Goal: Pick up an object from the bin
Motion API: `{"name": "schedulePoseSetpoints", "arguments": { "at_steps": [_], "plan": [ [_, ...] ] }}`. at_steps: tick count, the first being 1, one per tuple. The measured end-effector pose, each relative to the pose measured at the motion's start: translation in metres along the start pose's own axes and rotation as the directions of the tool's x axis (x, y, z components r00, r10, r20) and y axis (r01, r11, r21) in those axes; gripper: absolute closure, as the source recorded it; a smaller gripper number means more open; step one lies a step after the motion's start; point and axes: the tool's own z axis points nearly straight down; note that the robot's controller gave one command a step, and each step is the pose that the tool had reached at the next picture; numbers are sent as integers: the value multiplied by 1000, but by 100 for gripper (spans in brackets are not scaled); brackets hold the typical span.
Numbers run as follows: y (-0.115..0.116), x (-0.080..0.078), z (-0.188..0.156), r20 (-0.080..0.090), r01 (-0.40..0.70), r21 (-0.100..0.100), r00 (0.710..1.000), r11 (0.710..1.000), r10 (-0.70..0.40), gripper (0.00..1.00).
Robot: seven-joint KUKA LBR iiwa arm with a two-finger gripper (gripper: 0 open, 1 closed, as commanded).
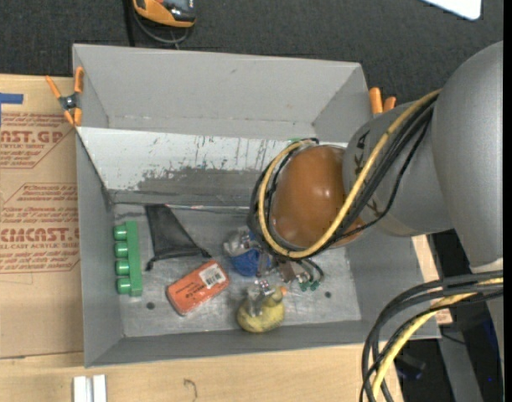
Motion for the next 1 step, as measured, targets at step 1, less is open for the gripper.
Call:
{"name": "schedulePoseSetpoints", "arguments": {
  "at_steps": [1],
  "plan": [
    [5, -15, 4, -33, -18, -1, 999, 1000, 18, 0]
  ]
}}
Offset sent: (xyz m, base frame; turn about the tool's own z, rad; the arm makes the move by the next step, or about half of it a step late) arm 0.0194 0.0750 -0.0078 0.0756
